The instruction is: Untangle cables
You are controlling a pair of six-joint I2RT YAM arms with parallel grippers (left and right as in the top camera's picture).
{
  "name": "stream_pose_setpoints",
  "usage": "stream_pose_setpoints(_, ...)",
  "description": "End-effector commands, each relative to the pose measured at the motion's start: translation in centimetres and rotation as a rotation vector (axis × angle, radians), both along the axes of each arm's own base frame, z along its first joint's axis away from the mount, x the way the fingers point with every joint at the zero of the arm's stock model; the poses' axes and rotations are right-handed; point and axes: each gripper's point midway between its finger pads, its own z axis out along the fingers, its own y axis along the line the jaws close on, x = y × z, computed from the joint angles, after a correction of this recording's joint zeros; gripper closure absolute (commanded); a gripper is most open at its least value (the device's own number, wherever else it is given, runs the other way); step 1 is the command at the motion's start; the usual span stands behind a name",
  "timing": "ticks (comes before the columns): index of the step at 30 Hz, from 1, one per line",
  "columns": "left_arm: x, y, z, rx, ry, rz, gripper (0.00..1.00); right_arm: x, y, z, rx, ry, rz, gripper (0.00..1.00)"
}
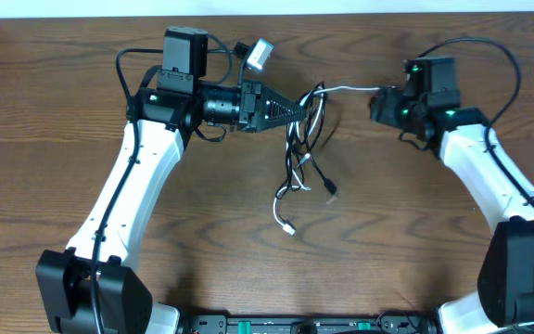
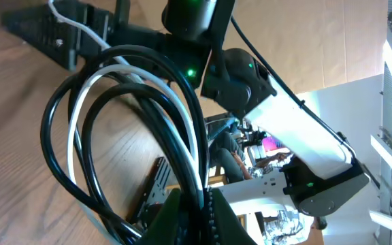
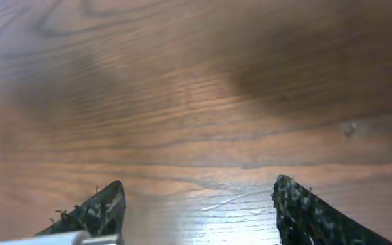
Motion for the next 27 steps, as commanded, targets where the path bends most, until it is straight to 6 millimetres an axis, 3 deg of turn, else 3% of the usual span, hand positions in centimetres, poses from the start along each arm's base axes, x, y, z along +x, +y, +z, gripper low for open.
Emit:
stream_pose_setpoints(1,-0.6,0.0,0.8,-0.031,0.006,-0.029,0.93,-0.8,2.8,3.3,0.113,-0.098,0.295,0.33)
stream_pose_setpoints(2,-0.6,0.0,0.8,-0.031,0.006,-0.029,0.93,-1.1,3.3,4.0,0.133,-0.118,0.337,0.32)
stream_pose_setpoints(5,-0.6,0.0,0.8,-0.031,0.005,-0.029,0.93,-3.5,6.4,9.4,0.230,-0.267,0.565,0.29)
stream_pose_setpoints(10,-0.7,0.0,0.9,-0.038,0.002,-0.035,0.93,-5.3,7.6,13.2,0.287,-0.357,0.647,0.28)
stream_pose_setpoints(20,-0.1,-0.2,2.0,-0.060,0.008,-0.033,0.93,-6.9,10.6,13.5,0.347,-0.342,0.737,0.34)
stream_pose_setpoints(27,0.2,-0.2,2.1,-0.060,-0.020,-0.028,0.93,-7.4,10.7,13.0,0.395,-0.274,0.695,0.38)
